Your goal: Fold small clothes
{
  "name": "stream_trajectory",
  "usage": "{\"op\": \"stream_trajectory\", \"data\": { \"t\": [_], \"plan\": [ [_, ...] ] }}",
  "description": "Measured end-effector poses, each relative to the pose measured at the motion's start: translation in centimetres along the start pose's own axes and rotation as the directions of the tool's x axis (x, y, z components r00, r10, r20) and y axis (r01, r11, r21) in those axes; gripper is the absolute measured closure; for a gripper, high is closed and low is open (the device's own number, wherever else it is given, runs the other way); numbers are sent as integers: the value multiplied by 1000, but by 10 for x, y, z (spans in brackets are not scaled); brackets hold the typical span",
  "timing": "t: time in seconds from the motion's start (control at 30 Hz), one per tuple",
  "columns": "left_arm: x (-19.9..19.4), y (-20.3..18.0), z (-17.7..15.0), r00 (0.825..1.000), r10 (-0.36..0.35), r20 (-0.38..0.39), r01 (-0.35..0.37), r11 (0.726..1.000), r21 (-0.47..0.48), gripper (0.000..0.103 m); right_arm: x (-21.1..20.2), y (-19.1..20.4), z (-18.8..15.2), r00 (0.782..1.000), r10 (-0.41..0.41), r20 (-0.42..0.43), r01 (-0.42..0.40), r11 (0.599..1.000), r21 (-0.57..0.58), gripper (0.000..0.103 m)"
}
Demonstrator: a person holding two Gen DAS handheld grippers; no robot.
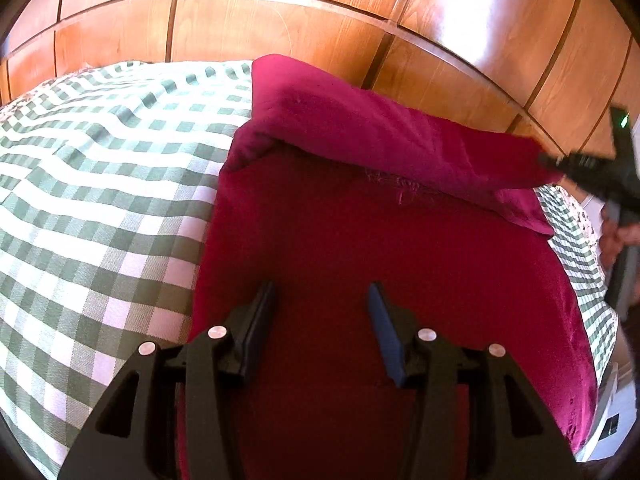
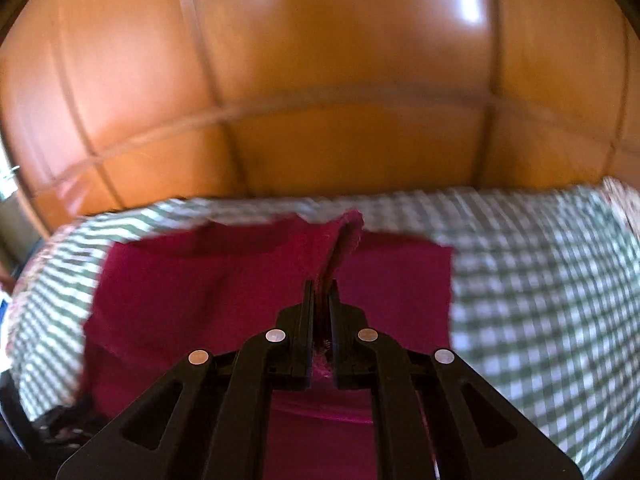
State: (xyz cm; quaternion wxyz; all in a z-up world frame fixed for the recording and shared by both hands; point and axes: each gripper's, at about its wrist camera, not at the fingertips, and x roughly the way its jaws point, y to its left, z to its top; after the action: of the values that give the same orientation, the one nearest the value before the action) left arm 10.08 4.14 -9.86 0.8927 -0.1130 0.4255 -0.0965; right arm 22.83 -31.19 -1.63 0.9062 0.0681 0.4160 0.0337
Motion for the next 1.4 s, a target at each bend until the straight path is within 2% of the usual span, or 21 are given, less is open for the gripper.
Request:
{"op": "stream_trajectory", "data": {
  "t": [0.17, 0.27, 0.33, 0.4, 0.47, 0.5, 0.57, 0.7, 0.8, 1.0, 1.07, 1.1, 1.13, 1.17, 1.27, 1.3, 1.37, 1.4],
  "plan": [
    [-1, -2, 7, 999, 4, -31, -4, 1000, -1, 55, 37, -20, -30, 995, -27, -94, 33, 997, 67, 98],
    [-9, 2, 20, 998, -20, -56, 18, 999, -44, 55, 38, -25, -36, 996, -2, -84, 11, 994, 107, 97],
    [-19, 12, 33, 999, -37, -25, 35, 996, -79, 53, 34, -28, -37, 997, 9, -82, 1, 992, 123, 97],
    [-25, 27, 52, 999, -54, 10, 55, 990, -128, 48, 24, -30, -35, 998, -5, -59, 11, 993, 116, 85],
    [-24, 43, 68, 998, -56, 25, 60, 982, -181, 45, 11, -31, -34, 1000, -9, -24, 11, 993, 117, 49],
    [-21, 51, 76, 998, -52, 28, 57, 977, -206, 43, 3, -29, -33, 1000, -14, 6, 14, 993, 116, 43],
    [-11, 68, 94, 997, -68, 29, 73, 963, -259, 42, -7, -21, -31, 999, -7, 41, 3, 996, 90, 42],
    [19, 89, 130, 995, -101, 16, 100, 939, -330, 42, -4, 0, -27, 999, 20, 35, -21, 1000, 7, 42],
    [37, 92, 150, 994, -109, 9, 105, 933, -343, 42, 6, 15, -26, 1000, 18, 25, -17, 998, -53, 42],
    [83, 88, 187, 989, -148, -23, 129, 924, -360, 40, 26, 27, -25, 1000, -2, -2, 2, 996, -86, 42],
    [99, 89, 195, 985, -169, -40, 142, 913, -383, 42, 30, 28, -26, 1000, -4, -6, 3, 996, -88, 42],
    [106, 84, 198, 983, -180, -47, 149, 912, -383, 53, 31, 28, -26, 1000, -6, -8, 6, 996, -89, 42],
    [108, 82, 201, 979, -197, -52, 163, 913, -375, 81, 33, 29, -27, 1000, -9, -10, 8, 996, -91, 42],
    [111, 76, 204, 977, -207, -53, 175, 918, -356, 86, 35, 30, -27, 1000, -13, -12, 12, 996, -93, 42],
    [94, 54, 214, 990, -141, 30, 144, 965, -217, 90, 36, 34, -31, 1000, -22, -4, 21, 994, -111, 42],
    [92, 50, 214, 993, -115, 38, 120, 973, -195, 91, 37, 37, -33, 1000, -28, 1, 28, 993, -118, 42],
    [98, 43, 213, 999, 6, 33, -2, 991, -132, 91, 44, 41, -38, 999, -32, -16, 30, 992, -126, 34],
    [105, 43, 211, 998, 67, 13, -66, 992, -105, 91, 50, 45, -43, 998, -54, -20, 50, 988, -144, 33]
  ]
}}
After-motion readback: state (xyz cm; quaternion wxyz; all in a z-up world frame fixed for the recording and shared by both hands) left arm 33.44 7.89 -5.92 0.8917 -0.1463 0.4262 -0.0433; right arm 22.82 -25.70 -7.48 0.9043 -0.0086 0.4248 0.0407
